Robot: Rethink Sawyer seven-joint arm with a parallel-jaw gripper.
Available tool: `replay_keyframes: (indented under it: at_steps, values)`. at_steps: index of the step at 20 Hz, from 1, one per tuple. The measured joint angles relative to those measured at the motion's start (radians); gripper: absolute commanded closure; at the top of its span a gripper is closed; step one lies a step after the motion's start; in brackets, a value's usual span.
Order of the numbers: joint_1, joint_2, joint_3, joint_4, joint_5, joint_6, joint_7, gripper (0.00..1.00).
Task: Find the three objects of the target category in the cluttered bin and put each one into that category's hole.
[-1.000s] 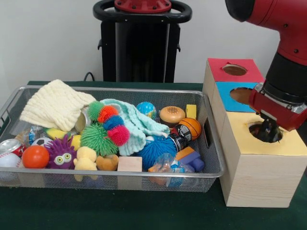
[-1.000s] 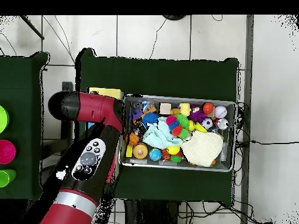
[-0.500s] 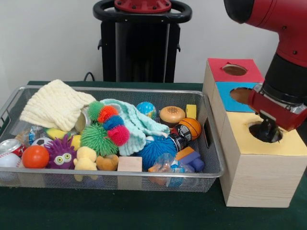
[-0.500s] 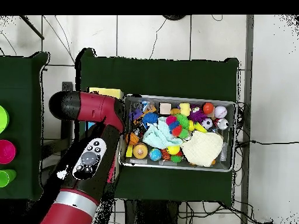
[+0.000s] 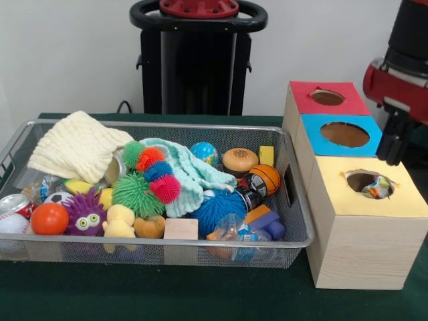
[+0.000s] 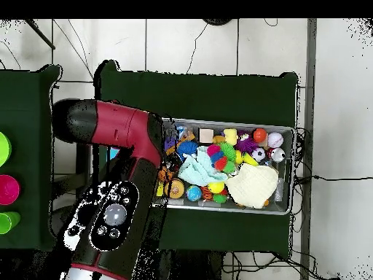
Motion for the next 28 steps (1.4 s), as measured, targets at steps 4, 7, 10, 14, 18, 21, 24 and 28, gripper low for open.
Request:
replay_keyframes:
  at_steps: [4,7,10,14,18,21,24,28]
  values:
    - [-0.026,-0.042,0.000,-0.003,-0.001,0.000,0.000,1.00]
    - [-0.051,-0.055,0.000,-0.004,-0.001,0.000,0.000,1.00]
    - [-0.081,-0.064,0.000,-0.004,-0.020,-0.002,0.000,1.00]
    - [-0.116,-0.072,0.000,-0.004,-0.071,-0.003,0.000,1.00]
    - [-0.148,-0.086,0.000,-0.005,-0.136,-0.003,0.000,1.00]
    - [-0.160,-0.093,0.000,-0.010,-0.165,-0.003,0.000,1.00]
    - [-0.171,-0.102,0.000,-0.019,-0.198,-0.003,0.000,1.00]
    - [-0.176,-0.113,0.000,-0.028,-0.222,-0.003,0.000,1.00]
